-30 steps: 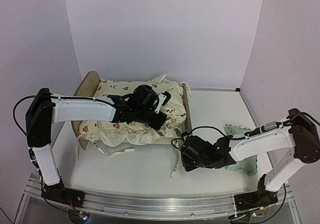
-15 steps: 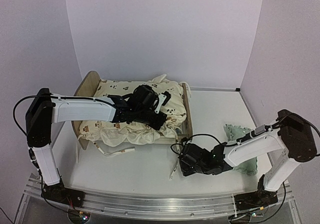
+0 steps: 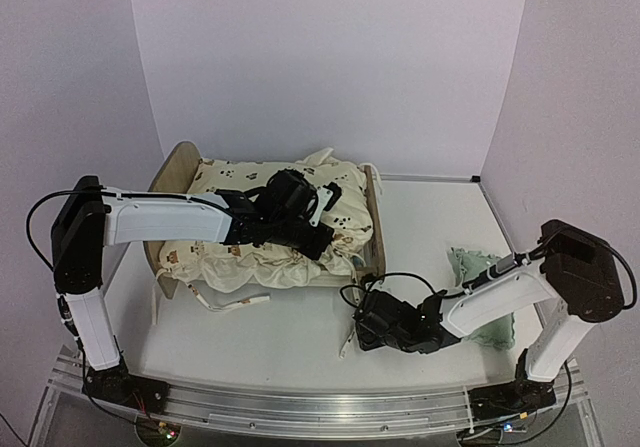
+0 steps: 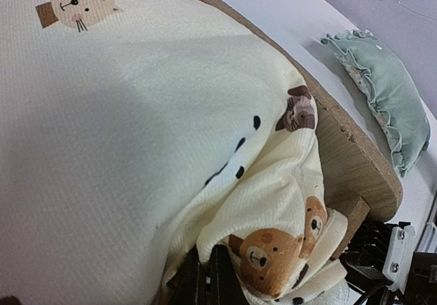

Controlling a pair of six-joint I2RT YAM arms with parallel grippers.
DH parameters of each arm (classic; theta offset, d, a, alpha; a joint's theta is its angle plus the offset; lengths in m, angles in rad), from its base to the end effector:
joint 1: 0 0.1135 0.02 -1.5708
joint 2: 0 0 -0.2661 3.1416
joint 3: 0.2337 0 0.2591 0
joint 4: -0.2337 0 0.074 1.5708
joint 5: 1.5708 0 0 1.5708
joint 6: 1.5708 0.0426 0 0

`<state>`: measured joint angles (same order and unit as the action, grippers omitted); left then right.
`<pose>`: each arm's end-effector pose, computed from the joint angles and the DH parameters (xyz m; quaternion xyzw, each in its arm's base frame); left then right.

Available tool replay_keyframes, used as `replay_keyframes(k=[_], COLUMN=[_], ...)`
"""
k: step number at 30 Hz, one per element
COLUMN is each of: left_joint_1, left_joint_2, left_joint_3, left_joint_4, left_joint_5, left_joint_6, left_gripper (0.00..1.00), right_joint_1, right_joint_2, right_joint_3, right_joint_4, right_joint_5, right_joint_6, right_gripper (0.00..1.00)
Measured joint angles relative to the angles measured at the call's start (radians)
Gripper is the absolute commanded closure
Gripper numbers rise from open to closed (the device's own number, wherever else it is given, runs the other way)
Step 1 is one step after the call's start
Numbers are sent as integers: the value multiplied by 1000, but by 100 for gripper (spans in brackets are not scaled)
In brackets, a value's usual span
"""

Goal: Set up the pet bed

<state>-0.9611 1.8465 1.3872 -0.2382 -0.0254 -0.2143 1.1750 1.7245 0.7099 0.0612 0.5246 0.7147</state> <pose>0.2496 -0.3555 0.2367 0.3255 0.8456 -0.2249 0.3583 0.1388 0.2768 0.1037 -0.1332 0.9139 0.0931 0.3721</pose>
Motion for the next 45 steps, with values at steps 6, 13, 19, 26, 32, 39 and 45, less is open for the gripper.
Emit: replay_keyframes(k=[6,13,19,26,32,39,45], left_joint_1=[-2,-23,-56,-97,-135,-184,-230], left_joint_2=[0,-13,-74,-123,-145,-234,-262], left_joint_3=[0,0,0,0,-1,-49,-150], left_joint_4=[-13,-42,-83,-143,-227,-279,-257], left_joint_5=[0,-5,-23,-68,-108,-102,-40], left_joint_6=[-3,-19,-26,-30,-47,-61,-74], left_gripper=[82,40,14,4,17,26,28], right_joint_1=[0,-1,-1,-1,-1,-1,-1], right_joint_2=[-18,-89,-158,-198,-258,-302,-331], right_joint_3=[-11,-27,-59,-62,-66,-72,-103], right_joint_4=[-5,-103,-176,-239,-292,-336,-358], right_joint_5=[-31,-154,-254,-339,-352,-347,-333], right_joint_6=[-7,-17,-31,-42,-53,-61,-61], right_gripper=[100,100,100,100,100,100,100])
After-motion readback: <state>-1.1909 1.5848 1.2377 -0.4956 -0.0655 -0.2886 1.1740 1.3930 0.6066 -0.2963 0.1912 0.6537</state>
